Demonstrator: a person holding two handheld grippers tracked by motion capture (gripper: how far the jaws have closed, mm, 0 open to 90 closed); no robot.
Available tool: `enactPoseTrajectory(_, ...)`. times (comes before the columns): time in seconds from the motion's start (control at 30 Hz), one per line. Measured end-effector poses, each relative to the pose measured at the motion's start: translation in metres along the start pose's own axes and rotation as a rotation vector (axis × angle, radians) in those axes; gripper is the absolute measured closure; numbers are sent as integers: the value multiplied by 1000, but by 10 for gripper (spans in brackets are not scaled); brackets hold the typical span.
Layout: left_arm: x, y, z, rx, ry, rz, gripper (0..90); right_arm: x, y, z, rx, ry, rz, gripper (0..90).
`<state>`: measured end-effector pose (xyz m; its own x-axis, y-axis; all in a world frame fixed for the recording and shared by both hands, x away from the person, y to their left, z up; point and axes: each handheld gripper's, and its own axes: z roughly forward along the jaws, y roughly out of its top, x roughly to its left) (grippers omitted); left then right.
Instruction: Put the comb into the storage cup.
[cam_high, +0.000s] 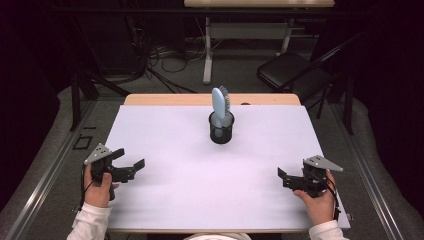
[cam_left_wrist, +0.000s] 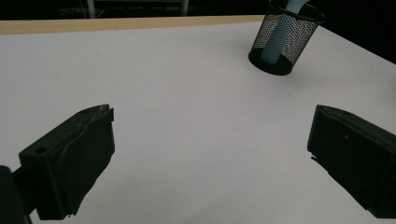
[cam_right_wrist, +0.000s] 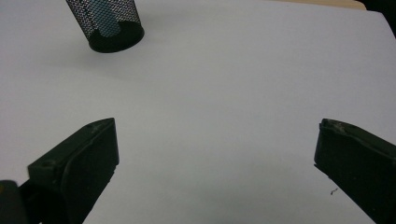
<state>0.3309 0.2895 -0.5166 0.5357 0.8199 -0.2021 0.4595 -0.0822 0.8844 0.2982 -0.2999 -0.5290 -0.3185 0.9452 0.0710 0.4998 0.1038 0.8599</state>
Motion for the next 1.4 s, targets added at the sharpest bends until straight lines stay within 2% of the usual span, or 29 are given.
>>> enactPoseTrajectory(0.2,1,-2,0,2,7,8,9,0,-4,2,1,1,13,0)
enactPoseTrajectory(0.57,1,-5,2,7,15,7,9,0,-8,6,7,-8,10,0)
enactPoseTrajectory(1.4,3,-8,3,17,27,3,8,-2,-9,8,11,-19,20,0)
